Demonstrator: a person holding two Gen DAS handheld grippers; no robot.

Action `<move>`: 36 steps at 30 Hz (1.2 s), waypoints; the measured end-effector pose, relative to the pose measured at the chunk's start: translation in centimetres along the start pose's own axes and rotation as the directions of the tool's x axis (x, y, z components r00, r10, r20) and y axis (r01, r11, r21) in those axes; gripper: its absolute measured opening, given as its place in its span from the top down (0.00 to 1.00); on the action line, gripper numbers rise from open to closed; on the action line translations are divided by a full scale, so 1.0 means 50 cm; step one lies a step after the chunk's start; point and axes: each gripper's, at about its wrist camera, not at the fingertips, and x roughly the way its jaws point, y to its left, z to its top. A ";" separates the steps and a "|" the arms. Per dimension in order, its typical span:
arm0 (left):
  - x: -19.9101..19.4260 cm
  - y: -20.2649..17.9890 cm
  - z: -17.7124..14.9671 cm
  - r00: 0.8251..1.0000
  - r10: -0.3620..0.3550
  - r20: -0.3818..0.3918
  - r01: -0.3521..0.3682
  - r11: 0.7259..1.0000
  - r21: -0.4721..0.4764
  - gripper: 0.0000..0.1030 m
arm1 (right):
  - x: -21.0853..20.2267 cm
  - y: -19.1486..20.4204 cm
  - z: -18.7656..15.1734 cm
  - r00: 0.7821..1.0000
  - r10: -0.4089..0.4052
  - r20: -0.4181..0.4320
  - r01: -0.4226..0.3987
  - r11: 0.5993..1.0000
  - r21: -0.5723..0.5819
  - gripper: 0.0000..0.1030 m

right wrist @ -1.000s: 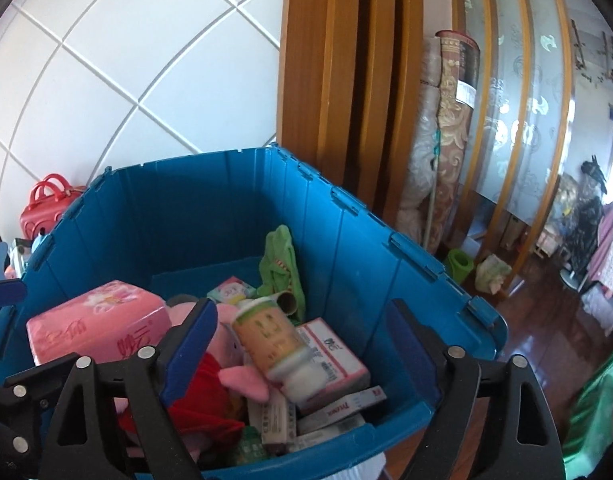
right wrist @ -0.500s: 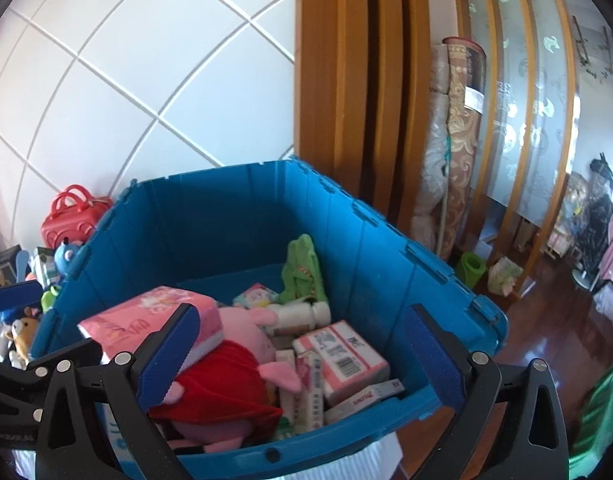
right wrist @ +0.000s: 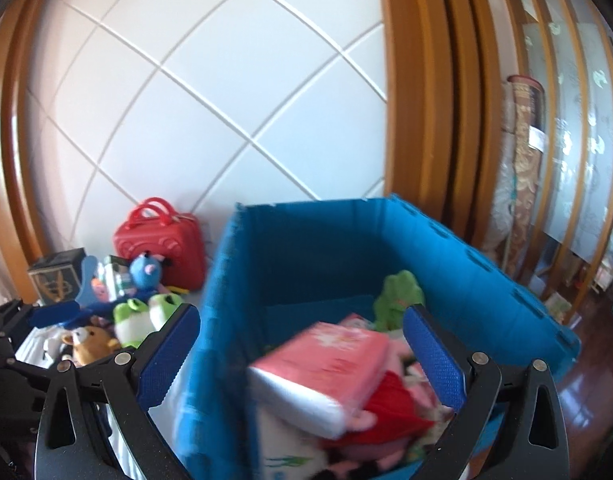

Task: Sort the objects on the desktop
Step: 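Withdraw both open grippers from the bin back to the pile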

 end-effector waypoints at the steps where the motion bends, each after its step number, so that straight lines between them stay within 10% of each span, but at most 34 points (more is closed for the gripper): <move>1: -0.002 0.032 -0.008 1.000 0.012 -0.003 -0.012 1.000 -0.018 0.06 | 0.001 0.029 0.003 1.000 0.018 0.006 -0.018 1.000 -0.011 0.00; 11: 0.035 0.372 -0.136 0.982 0.128 -0.136 -0.154 0.967 -0.204 0.06 | 0.066 0.301 -0.024 0.987 0.146 -0.066 -0.152 0.983 -0.101 0.00; 19: 0.113 0.607 -0.273 0.930 0.228 -0.289 -0.317 0.894 -0.316 0.06 | 0.230 0.454 -0.090 0.952 0.171 -0.254 -0.210 0.968 -0.136 0.00; 36: 0.369 0.815 -0.466 0.804 0.166 -0.571 -0.468 0.770 -0.435 0.06 | 0.629 0.591 -0.304 0.723 0.196 -0.662 -0.366 0.922 -0.126 0.00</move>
